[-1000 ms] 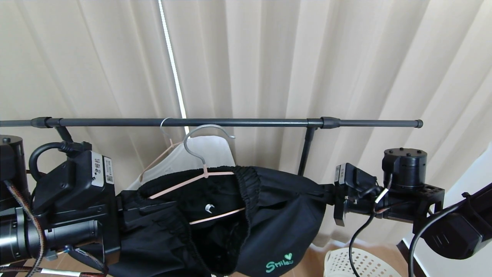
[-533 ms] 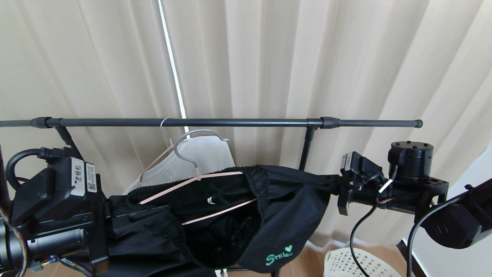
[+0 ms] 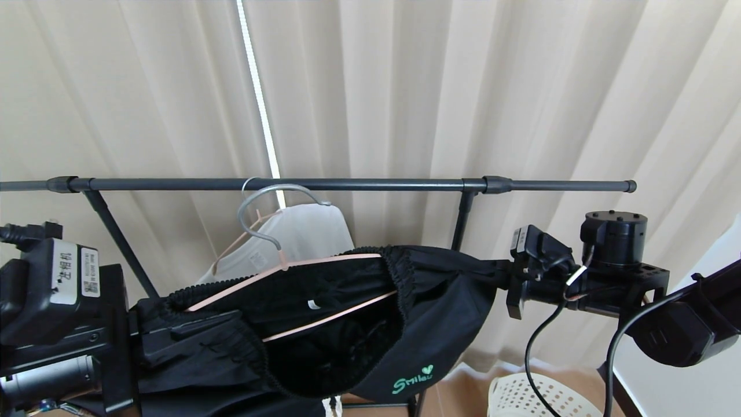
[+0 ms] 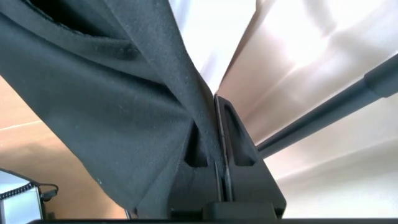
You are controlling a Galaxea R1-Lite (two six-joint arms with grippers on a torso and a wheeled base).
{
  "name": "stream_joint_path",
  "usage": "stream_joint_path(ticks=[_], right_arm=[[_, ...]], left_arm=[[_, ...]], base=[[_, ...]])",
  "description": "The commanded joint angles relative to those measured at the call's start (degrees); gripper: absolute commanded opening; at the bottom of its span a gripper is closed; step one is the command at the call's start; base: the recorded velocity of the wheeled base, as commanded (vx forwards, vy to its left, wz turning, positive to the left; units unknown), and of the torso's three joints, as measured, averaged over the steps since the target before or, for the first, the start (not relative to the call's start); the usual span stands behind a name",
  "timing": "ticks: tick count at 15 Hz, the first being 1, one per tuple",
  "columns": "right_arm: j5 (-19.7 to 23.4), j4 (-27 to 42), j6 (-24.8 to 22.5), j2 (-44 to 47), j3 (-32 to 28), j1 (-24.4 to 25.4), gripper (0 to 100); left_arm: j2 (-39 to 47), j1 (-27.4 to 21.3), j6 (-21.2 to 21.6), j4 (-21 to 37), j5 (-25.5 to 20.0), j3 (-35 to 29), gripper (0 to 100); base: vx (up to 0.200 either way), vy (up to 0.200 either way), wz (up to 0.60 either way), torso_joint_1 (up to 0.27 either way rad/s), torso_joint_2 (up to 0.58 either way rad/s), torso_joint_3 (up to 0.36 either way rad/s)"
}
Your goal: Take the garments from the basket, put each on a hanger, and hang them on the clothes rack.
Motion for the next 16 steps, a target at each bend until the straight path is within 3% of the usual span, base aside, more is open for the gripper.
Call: stream_joint_path(ticks=[1, 5, 7, 8, 11, 13, 16], right_arm=[[-0.11, -0.14, -0.05, 0.94, -0.05, 0.0, 0], [-0.37, -0.05, -0.22, 0.5, 0.83, 0.18, 0], [-0.37, -0.4, -0.49, 0.41, 1.53, 0.18, 0], [-0.28, -0.4, -0.58, 0.24, 1.88, 0.18, 100], [-0.11, -0.4, -1.1, -1.0, 2.76, 0.27, 100], [0.07, -1.1, -3.92, -1.87, 3.64, 0.53, 100], [0.07, -1.63, -2.95, -4.51, 3.91, 2.02, 100]], left_arm=[[-0.85, 0.13, -0.11, 0.1, 0.02, 0.07, 0], [-0.41, 1.19, -0.19, 0.1, 0.02, 0.33, 0], [-0.32, 1.19, -2.74, 0.1, 0.1, 0.16, 0], [-0.23, 1.19, -3.62, 0.1, 0.1, 0.07, 0], [0.03, 1.28, -3.88, 0.1, 1.25, 0.33, 0], [0.65, 1.54, -4.06, 0.1, 2.13, 0.42, 0], [2.67, 2.07, -7.14, 0.1, 3.44, 0.33, 0]], base=[[0.0, 0.0, 0.0, 0.0, 0.0, 0.0], [0.0, 0.0, 0.0, 0.0, 0.0, 0.0], [0.0, 0.0, 0.0, 0.0, 0.0, 0.0], [0.0, 0.0, 0.0, 0.0, 0.0, 0.0], [0.0, 0.0, 0.0, 0.0, 0.0, 0.0], [0.0, 0.0, 0.0, 0.0, 0.0, 0.0], [0.0, 0.0, 0.0, 0.0, 0.0, 0.0]])
